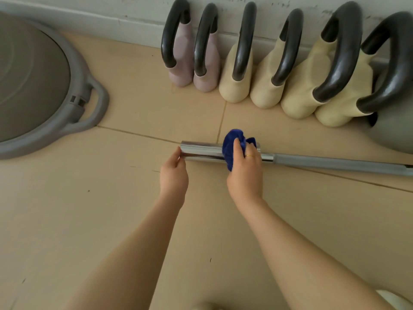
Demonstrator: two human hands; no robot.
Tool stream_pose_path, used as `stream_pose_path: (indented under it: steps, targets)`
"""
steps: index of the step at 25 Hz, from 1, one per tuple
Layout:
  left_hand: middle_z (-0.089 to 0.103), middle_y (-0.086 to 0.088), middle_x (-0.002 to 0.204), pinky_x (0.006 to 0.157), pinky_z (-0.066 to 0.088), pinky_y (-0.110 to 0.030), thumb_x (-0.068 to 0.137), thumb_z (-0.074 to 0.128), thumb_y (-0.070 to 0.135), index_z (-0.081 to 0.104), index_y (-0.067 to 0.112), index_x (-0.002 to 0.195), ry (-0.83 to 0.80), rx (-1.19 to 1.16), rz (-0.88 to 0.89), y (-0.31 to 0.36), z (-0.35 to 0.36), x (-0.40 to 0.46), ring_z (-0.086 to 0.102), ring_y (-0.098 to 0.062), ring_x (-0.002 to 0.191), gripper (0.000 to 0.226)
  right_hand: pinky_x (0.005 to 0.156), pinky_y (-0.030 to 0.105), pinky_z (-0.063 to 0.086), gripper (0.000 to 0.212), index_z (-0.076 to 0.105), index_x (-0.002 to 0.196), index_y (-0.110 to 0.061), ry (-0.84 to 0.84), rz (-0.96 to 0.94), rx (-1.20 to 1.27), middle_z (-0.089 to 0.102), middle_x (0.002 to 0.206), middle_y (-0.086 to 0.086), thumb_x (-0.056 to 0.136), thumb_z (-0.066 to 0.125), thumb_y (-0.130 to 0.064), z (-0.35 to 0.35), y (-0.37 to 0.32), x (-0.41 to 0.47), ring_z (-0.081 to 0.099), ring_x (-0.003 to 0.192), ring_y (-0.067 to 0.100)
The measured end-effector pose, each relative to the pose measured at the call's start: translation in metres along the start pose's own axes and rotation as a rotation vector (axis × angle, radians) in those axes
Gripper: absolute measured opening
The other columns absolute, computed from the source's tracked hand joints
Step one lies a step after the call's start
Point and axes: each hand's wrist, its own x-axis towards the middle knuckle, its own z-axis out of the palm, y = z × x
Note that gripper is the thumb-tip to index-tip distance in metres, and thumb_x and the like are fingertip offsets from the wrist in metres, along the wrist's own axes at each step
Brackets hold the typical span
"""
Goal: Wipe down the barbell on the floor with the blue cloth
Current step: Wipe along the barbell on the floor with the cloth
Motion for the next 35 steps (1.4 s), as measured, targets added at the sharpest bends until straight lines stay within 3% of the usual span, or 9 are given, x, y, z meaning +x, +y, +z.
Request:
stream_pose_path:
  steps: [3,6,12,15,18,22,28,32,35]
  targets:
    - [0.044,0.003,0.144,0.112,0.03,-0.029,0.099,0.035,0.025,0.043,0.024,0.139,-0.108,-0.069,0.006,0.0,-0.002,-0.002,0.038,-0.016,0.134,0.041,0.113,0.039,0.019,0.064,0.022,0.145,-0.009,-0.171,-0.128,-0.001,0.025,0.15,0.02,0.087,0.049,0.001,0.013,-0.044,0.001,0.022,0.137,0.038]
    - [0.018,0.008,0.156,0.113,0.012,-0.025,0.099,0.032,0.034,0.027,0.022,0.146,-0.199,-0.024,0.045,-0.003,0.0,0.003,0.015,-0.01,0.144,0.048,0.117,0.037,0.008,0.07,0.011,0.148,-0.018,-0.354,-0.468,-0.167,0.009,0.157,0.01,0.09,0.05,-0.008,0.001,-0.044,0.008,0.007,0.144,0.027]
    - [-0.017,0.008,0.156,0.115,0.0,-0.028,0.099,0.029,0.041,-0.008,0.022,0.149,-0.291,0.092,0.106,-0.003,0.016,-0.01,-0.009,-0.008,0.144,0.064,0.096,0.049,0.045,0.07,0.057,0.122,-0.004,-0.012,-0.224,-0.449,0.063,0.116,0.024,0.056,0.08,-0.007,-0.002,0.011,0.013,0.059,0.11,0.038]
    - [-0.016,0.009,0.157,0.115,0.003,-0.027,0.1,0.029,0.039,-0.007,0.022,0.149,-0.301,0.095,0.106,0.001,0.013,-0.009,-0.006,-0.007,0.144,0.063,0.104,0.046,0.038,0.056,0.045,0.133,-0.001,-0.028,-0.112,-0.245,0.047,0.133,0.029,0.078,0.058,-0.002,0.005,-0.03,0.011,0.046,0.124,0.042]
    - [-0.003,0.008,0.158,0.113,0.012,-0.027,0.099,0.031,0.039,0.006,0.025,0.15,-0.318,0.015,0.074,0.011,0.01,0.0,0.006,-0.012,0.145,0.058,0.117,0.037,0.008,0.07,0.013,0.148,-0.012,-0.293,-0.425,-0.262,0.011,0.156,0.015,0.089,0.051,-0.012,0.014,-0.037,0.006,0.007,0.145,0.029]
    - [-0.001,0.005,0.158,0.114,0.015,-0.034,0.099,0.03,0.039,0.006,0.023,0.15,-0.318,0.108,0.087,0.019,0.012,0.002,0.009,-0.017,0.145,0.059,0.109,0.037,0.033,0.058,0.053,0.13,-0.024,-0.086,-0.705,-0.539,0.053,0.137,0.003,0.072,0.058,-0.019,0.001,0.01,0.013,0.05,0.126,0.021]
    - [-0.017,0.001,0.157,0.119,0.008,-0.038,0.099,0.029,0.043,-0.009,0.018,0.149,-0.3,0.298,0.06,0.028,0.019,0.01,-0.005,-0.018,0.146,0.067,0.112,0.043,0.026,0.07,0.052,0.129,-0.007,-0.007,-0.41,-0.583,0.049,0.137,0.02,0.062,0.072,-0.009,-0.001,0.042,-0.015,0.048,0.126,0.033]
    - [-0.016,0.0,0.157,0.119,0.007,-0.04,0.098,0.029,0.044,-0.008,0.017,0.149,-0.286,0.34,0.09,0.022,0.022,0.018,-0.005,-0.018,0.146,0.068,0.113,0.039,0.019,0.049,0.054,0.127,-0.011,0.084,-0.599,-0.625,0.052,0.136,0.015,0.081,0.037,-0.007,-0.006,0.05,-0.002,0.051,0.124,0.028]
    - [-0.015,-0.004,0.158,0.118,0.001,-0.037,0.098,0.031,0.045,-0.005,0.016,0.149,-0.184,0.548,0.136,0.021,0.03,0.017,-0.008,-0.02,0.146,0.069,0.096,0.038,0.044,0.046,0.062,0.118,-0.012,0.149,-0.556,-0.625,0.065,0.121,0.012,0.082,0.034,-0.009,-0.031,0.05,0.022,0.061,0.111,0.027]
